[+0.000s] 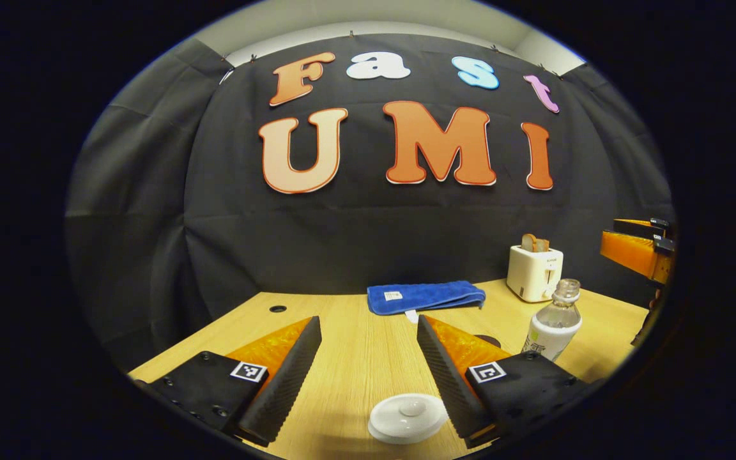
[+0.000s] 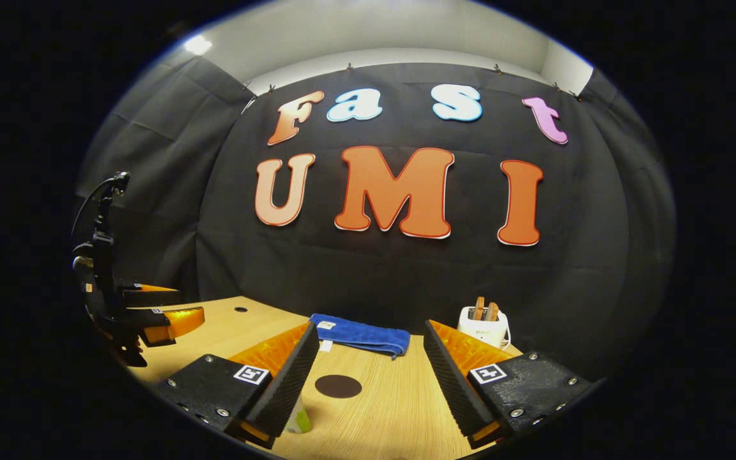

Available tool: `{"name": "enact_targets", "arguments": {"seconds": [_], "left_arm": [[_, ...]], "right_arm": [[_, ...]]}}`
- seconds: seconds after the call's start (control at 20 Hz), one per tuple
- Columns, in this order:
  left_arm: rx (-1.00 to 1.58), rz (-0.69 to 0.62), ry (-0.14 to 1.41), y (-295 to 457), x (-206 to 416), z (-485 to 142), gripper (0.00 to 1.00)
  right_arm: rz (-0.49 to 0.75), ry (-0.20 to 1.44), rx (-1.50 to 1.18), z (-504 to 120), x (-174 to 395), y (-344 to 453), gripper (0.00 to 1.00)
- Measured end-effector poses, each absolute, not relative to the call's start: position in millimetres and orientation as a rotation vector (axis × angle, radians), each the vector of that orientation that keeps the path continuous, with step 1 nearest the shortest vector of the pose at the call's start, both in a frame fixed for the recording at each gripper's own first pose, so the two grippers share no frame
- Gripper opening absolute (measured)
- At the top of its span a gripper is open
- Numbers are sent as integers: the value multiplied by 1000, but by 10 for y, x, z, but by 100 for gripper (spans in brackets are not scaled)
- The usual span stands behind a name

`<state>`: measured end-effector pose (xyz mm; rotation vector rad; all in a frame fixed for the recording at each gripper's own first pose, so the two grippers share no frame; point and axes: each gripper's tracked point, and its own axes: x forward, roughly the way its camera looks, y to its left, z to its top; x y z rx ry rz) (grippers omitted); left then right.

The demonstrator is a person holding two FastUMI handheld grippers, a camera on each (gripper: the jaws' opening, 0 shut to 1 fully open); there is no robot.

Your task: Open the teacup lid with one hand, grasp the water bottle and pour water into the teacup with the other hand; after pouring, place the water bottle on the coaster and then close the teacup lid.

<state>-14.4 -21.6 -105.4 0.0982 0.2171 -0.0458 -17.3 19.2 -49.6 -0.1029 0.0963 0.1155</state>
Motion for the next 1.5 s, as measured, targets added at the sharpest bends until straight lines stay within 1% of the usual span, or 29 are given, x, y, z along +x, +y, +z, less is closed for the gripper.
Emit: {"name": "enact_targets", "arguments": {"seconds": [0.15, 0.25, 0.4, 0.45, 0.55, 0.65, 0.7, 0.75, 0.8, 0.85, 0.9, 1.05, 1.15, 1.2, 1.4, 1.45, 1.5], "left_arm": [[99, -80, 290, -280, -172, -1376, 97], [107, -96, 331, -325, -208, -1539, 93], [120, -123, 373, -387, -286, -1733, 89], [124, -134, 387, -421, -296, -1810, 90], [133, -155, 426, -477, -339, -1991, 81], [149, -169, 452, -512, -363, -2098, 80], [161, -168, 454, -514, -368, -2133, 75], [172, -171, 455, -518, -382, -2132, 73], [183, -175, 459, -540, -380, -2160, 65], [190, -175, 458, -543, -387, -2150, 65], [195, -176, 462, -544, -374, -2196, 58], [204, -177, 464, -558, -379, -2196, 39], [207, -163, 457, -536, -379, -2170, 42], [209, -164, 462, -539, -371, -2197, 31], [221, -152, 434, -519, -358, -2116, 32], [221, -143, 414, -501, -340, -2053, 29], [221, -132, 395, -481, -326, -1996, 32]], "right_arm": [[159, 149, -109, -748, -239, 251, 99], [188, 187, -100, -914, -295, 301, 98], [234, 230, -100, -1129, -387, 378, 98], [252, 243, -105, -1217, -435, 385, 98], [286, 271, -113, -1355, -495, 454, 98], [308, 294, -128, -1450, -542, 495, 98], [318, 302, -136, -1480, -555, 516, 98], [327, 310, -142, -1517, -577, 538, 98], [337, 316, -142, -1548, -586, 563, 97], [349, 321, -141, -1569, -607, 599, 97], [359, 325, -140, -1592, -617, 621, 97], [370, 333, -151, -1636, -630, 642, 97], [376, 338, -156, -1670, -638, 655, 97], [381, 340, -155, -1675, -639, 665, 97], [400, 348, -155, -1716, -633, 722, 97], [405, 353, -156, -1739, -627, 738, 97], [409, 356, -157, -1763, -612, 763, 97]]}}
